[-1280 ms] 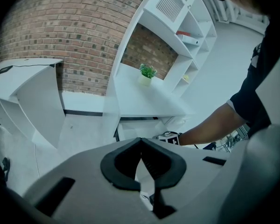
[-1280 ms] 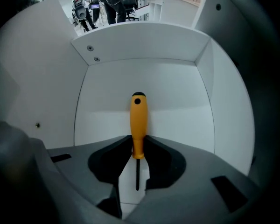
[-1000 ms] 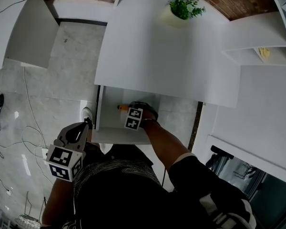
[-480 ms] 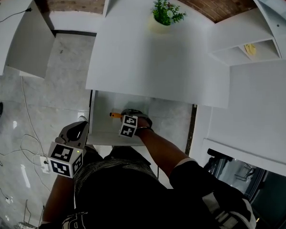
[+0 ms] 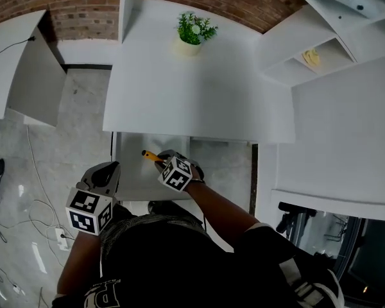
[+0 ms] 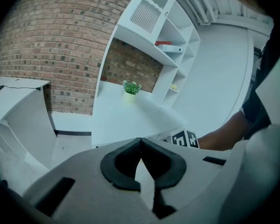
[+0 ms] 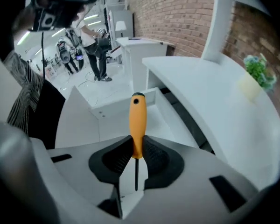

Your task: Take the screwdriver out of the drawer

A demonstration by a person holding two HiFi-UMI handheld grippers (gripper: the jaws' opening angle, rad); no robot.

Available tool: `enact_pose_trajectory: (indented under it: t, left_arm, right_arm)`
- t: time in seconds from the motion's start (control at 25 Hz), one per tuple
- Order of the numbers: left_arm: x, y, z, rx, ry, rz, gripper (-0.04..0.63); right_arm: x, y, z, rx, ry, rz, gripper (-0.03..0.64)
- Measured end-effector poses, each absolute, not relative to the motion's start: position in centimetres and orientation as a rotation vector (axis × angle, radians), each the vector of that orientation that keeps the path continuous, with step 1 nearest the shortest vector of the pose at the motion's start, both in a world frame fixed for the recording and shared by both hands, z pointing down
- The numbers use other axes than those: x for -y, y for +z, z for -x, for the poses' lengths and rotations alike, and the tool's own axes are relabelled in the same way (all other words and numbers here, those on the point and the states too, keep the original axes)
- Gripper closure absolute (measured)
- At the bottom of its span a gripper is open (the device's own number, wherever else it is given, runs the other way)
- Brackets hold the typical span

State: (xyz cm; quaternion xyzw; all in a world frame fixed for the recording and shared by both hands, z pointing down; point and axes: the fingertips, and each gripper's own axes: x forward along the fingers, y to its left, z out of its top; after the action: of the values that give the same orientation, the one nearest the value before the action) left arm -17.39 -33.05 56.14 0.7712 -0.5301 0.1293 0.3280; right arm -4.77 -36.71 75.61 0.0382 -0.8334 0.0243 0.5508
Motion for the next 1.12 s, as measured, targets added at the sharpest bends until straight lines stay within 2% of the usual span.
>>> enact_pose_trajectory:
  t: [0.52, 1.12]
  left_arm:
    - [33.7, 51.0, 11.5, 1.401, 0.243, -2.129, 0.578]
    - [33.0, 44.5, 7.0, 1.489, 0.151, -2.226, 0.578]
  right_arm:
    - [38.2, 61.0, 2.6, 2.402, 0.496, -0.413, 0.543]
    - [37.7, 47.6, -1.6, 2.746, 0.470, -0.509, 0.543]
